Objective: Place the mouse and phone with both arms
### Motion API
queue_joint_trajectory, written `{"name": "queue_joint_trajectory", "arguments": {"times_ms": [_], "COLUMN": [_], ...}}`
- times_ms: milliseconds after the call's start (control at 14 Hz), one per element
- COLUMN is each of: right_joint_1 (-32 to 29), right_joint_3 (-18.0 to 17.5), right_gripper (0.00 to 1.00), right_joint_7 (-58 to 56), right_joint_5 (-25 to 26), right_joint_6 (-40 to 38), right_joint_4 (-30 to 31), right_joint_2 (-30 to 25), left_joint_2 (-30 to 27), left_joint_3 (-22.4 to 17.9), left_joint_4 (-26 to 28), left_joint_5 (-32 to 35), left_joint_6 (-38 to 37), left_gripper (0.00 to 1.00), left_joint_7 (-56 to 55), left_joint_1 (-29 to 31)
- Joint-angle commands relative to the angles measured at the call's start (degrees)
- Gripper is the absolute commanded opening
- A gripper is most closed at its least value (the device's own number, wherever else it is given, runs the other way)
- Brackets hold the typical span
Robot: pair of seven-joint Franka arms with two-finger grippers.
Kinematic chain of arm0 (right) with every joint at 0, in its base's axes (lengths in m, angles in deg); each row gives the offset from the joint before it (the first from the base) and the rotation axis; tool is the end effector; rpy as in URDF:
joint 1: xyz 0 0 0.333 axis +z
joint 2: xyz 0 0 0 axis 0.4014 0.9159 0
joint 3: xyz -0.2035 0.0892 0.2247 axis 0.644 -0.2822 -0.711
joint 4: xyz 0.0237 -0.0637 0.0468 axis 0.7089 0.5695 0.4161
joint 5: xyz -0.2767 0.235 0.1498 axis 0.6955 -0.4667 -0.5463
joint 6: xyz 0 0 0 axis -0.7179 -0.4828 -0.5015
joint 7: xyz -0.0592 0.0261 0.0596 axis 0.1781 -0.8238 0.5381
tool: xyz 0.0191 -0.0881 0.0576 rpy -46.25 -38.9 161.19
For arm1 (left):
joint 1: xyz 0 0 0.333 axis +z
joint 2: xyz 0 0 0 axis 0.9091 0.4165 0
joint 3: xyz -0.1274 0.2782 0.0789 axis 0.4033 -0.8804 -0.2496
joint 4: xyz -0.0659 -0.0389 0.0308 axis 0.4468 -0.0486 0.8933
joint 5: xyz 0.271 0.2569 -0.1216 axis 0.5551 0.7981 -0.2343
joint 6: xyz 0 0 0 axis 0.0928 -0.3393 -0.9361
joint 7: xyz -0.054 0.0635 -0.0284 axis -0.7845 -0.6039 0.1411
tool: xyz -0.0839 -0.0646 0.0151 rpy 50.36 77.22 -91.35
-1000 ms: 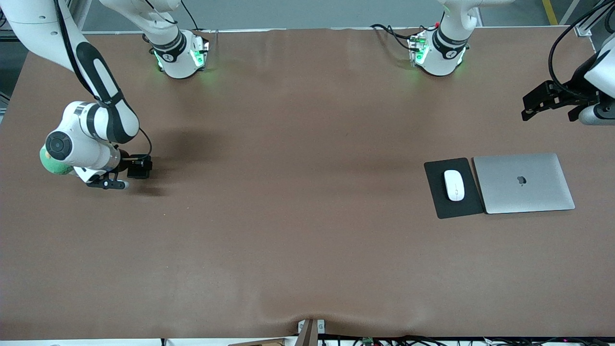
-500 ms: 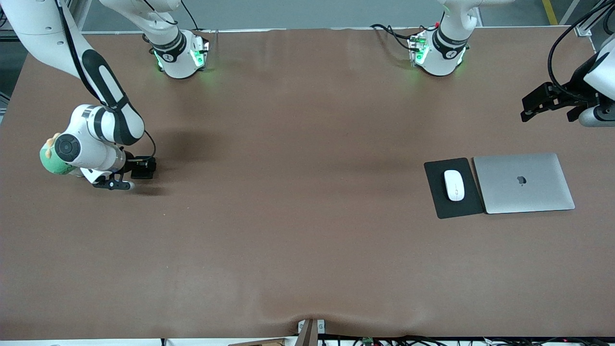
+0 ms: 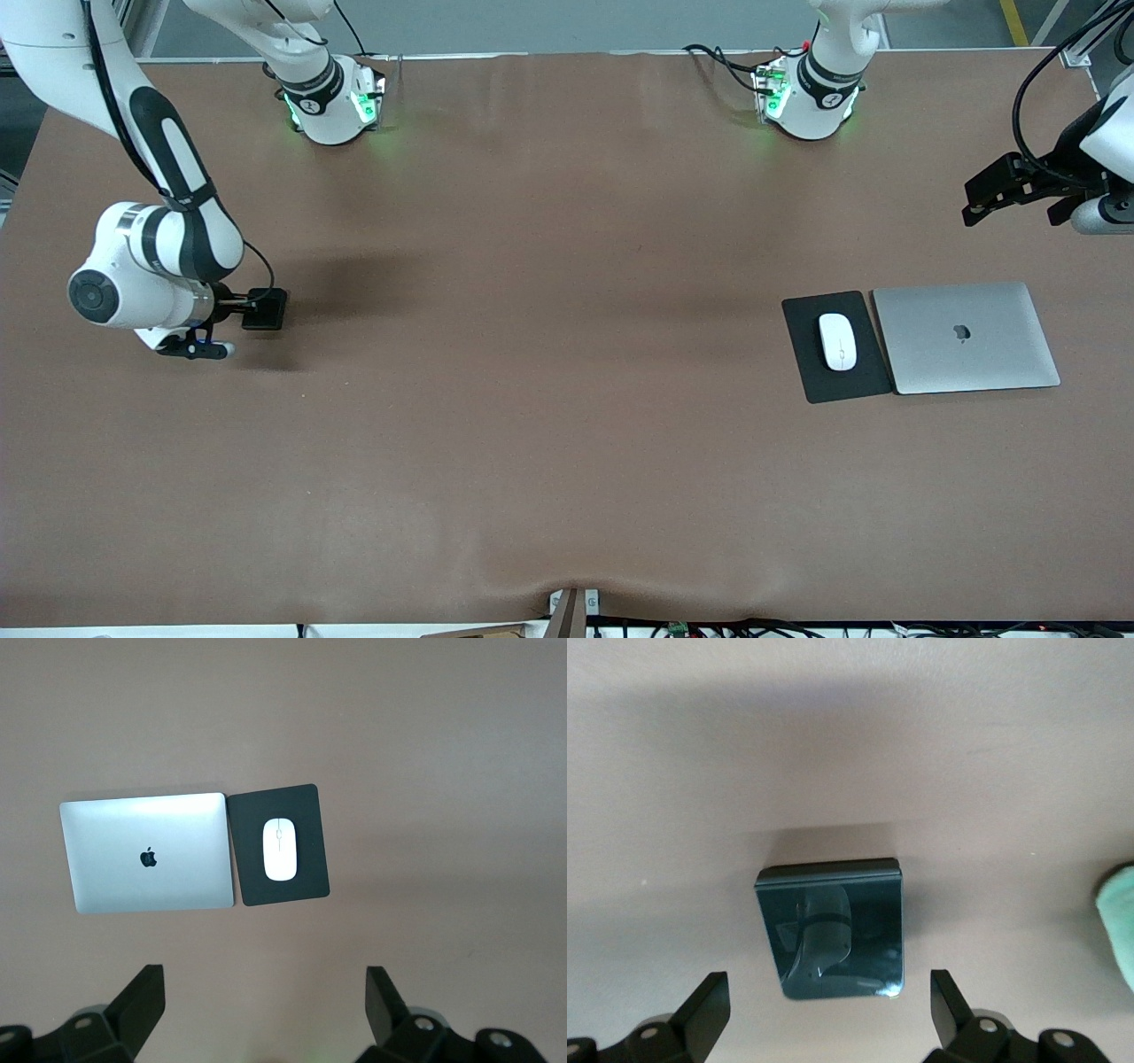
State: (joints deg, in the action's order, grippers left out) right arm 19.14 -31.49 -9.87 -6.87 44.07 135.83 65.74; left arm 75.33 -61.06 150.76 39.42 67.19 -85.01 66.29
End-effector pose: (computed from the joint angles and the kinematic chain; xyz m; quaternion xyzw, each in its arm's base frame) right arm 0.5278 -0.0872 0.2140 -0.9829 0.0401 0.1795 0.0057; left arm 0.5430 -0.0498 0.6552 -0.9999 0.0104 0.0005 0.0048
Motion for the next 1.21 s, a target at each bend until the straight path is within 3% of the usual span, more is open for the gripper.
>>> {"name": "queue_joint_trajectory", "arguments": {"times_ms": [0, 286, 786, 1143], "right_joint_1": [-0.7, 0.6, 3.6, 3.0], "right_joint_3": [-0.9, -1.1, -1.3, -1.2], "right_gripper": [1.0, 1.0, 1.0, 1.0], "right_joint_7": [0.6, -0.3, -0.6, -0.9], "right_joint_5": [1.2, 1.1, -0.7, -0.7], "right_joint_6": [-6.4, -25.6, -47.3, -48.6], "right_joint_4": [-3.8, -17.2, -32.2, -39.3], "right_joint_2": [-2.3, -2.1, -1.6, -1.3], "left_joint_2": [-0.1, -0.1, 0.0, -0.7], "left_joint_3": [0.0, 0.1, 0.4, 0.4], "left_joint_4": [0.1, 0.2, 0.5, 0.9], "left_joint_5": [-1.1, -1.1, -1.1, -1.1], "left_joint_6": [0.4, 0.9, 0.3, -1.3], "left_gripper": [1.0, 1.0, 1.0, 1.0], "left_joint_7": [-0.7, -0.7, 0.1, -0.7], "left_joint_1": [0.2, -0.4, -0.1, -0.1]}}
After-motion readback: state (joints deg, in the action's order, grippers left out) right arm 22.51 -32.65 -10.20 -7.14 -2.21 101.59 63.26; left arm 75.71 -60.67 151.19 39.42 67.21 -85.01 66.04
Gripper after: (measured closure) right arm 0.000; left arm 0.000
